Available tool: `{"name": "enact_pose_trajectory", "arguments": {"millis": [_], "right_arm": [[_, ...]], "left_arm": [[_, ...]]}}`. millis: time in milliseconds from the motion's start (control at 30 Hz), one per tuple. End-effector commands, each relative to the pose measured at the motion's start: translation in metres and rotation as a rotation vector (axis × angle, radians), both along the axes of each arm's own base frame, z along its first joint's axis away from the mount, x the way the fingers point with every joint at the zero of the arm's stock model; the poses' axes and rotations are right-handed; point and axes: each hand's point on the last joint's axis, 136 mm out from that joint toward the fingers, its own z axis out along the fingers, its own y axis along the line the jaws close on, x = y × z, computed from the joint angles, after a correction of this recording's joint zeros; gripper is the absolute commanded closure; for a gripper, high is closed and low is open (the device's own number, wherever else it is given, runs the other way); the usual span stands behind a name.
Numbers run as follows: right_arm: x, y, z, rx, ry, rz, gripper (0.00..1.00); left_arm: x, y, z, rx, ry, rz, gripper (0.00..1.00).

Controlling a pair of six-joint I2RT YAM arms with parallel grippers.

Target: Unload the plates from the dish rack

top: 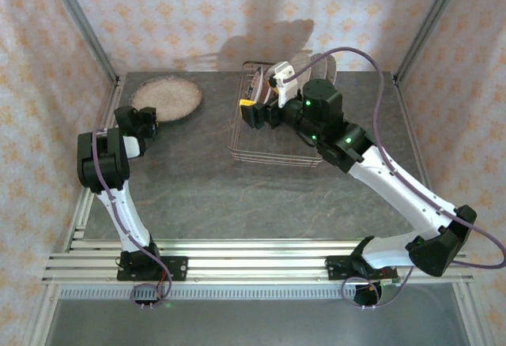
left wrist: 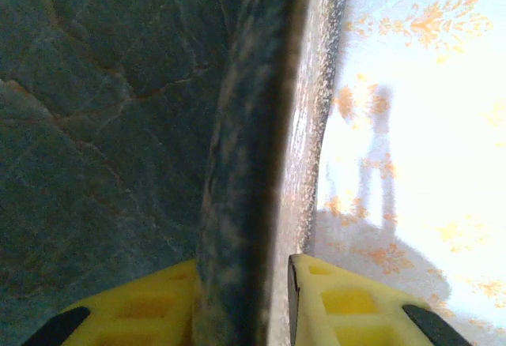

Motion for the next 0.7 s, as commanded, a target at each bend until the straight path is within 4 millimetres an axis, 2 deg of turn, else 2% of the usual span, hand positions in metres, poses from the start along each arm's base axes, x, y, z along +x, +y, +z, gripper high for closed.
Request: {"name": "enact_pose_trajectory", "arguments": {"millis": [0, 100, 433, 667], "right_arm": [[-0.003, 0.001, 0.019, 0.024, -0.034, 0.004, 0.08], [-0.003, 0.000, 0.019, 0.024, -0.033, 0.000, 0.08], [-0.005, -0.007, 0.019, 0.027, -0.040, -0.017, 0.08], [-0.008, -0.011, 0.020, 0.042, -0.038, -0.030, 0.08]], "left_arm": [[0.014, 0.003, 0.055, 0.060, -0.145, -0.029, 0.64], [0.010, 0.003, 0.051, 0.062, -0.106, -0.035, 0.56], [-0.002, -0.002, 0.036, 0.053, 0.047, -0.059, 0.41], [-0.013, -0.003, 0.029, 0.051, 0.163, -0.070, 0.25]]}}
